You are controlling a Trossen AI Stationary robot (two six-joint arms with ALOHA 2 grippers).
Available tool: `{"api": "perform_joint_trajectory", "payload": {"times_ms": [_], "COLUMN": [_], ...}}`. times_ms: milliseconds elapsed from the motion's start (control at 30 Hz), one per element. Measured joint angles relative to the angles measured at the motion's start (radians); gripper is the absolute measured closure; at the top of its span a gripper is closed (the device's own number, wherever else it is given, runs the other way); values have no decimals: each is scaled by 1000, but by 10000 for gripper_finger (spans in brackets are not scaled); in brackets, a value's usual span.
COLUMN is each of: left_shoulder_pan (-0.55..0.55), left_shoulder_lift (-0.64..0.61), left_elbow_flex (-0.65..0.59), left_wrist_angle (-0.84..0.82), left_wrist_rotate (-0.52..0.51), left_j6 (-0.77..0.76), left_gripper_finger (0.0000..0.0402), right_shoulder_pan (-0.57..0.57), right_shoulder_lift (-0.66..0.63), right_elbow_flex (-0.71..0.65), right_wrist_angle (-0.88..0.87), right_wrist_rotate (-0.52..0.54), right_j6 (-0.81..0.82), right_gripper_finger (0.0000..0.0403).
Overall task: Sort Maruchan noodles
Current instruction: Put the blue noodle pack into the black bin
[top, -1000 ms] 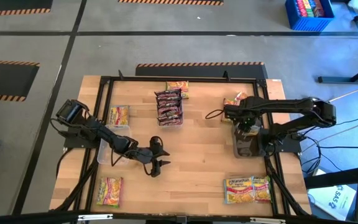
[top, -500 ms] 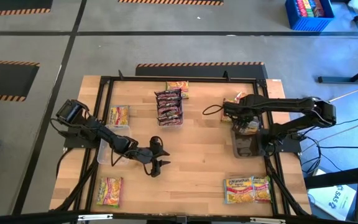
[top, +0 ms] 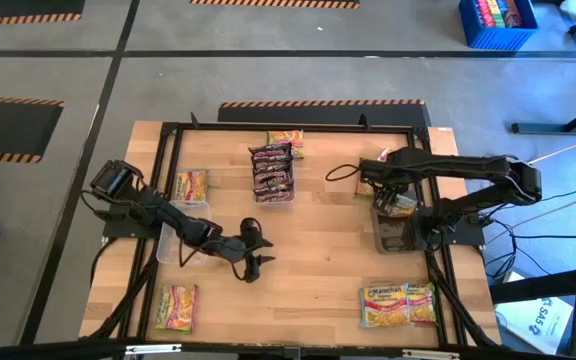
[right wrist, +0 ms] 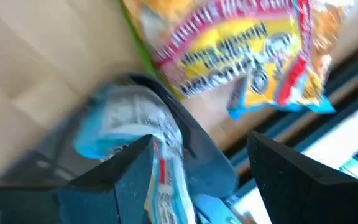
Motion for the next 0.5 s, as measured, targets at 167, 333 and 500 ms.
{"api": "perform_joint_trajectory", "payload": {"times_ms": [167,333,500], "left_shoulder_pan": [0,0,0], "left_shoulder_lift": [0,0,0], "left_elbow_flex": [0,0,0], "left_wrist_angle": [8,23,23], "left_wrist_rotate": [2,0,-1], "left_j6": [11,73,76], "left_gripper_finger": [173,156,155], "right_shoulder_pan": [82,186,221], "right_shoulder_lift": [0,0,0], "right_elbow_flex": [29,29,29], "right_wrist_angle": [91,193,100], "right_wrist_rotate": [-44,-13,126], "right_j6": [36,34,43], "right_gripper_finger": [166,166,166]}}
